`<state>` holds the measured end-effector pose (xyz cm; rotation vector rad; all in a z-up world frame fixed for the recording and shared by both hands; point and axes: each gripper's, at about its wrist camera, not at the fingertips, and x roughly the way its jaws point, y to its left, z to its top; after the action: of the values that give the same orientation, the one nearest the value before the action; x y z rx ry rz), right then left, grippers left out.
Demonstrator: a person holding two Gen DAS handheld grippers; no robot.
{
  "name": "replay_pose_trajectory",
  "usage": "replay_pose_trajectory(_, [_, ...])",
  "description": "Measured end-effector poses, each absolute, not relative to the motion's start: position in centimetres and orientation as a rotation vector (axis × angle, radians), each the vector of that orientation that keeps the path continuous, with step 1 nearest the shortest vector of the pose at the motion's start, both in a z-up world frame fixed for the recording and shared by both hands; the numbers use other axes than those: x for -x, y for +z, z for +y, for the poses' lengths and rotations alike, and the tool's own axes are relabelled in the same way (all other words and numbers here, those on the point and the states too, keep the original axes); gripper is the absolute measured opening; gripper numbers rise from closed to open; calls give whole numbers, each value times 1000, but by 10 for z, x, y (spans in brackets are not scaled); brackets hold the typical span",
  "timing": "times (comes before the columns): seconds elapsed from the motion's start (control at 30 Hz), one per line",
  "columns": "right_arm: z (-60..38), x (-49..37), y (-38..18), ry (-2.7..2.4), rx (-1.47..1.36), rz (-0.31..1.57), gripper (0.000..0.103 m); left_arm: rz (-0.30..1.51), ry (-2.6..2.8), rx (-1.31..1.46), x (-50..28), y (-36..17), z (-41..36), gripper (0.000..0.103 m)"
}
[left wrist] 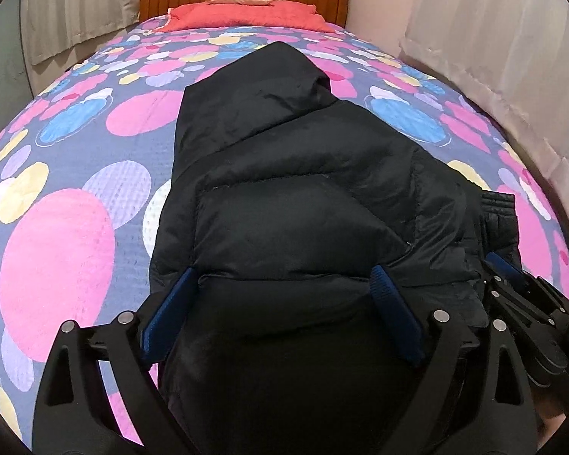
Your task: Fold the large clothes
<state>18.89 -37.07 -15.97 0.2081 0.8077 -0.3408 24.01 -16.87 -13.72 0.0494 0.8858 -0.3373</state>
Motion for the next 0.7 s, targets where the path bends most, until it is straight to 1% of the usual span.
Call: replay_pose_trajectory(0.7, [-368,-192,-167,-376,-176,791,34,852,-329,-68,-241,-146,-173,92])
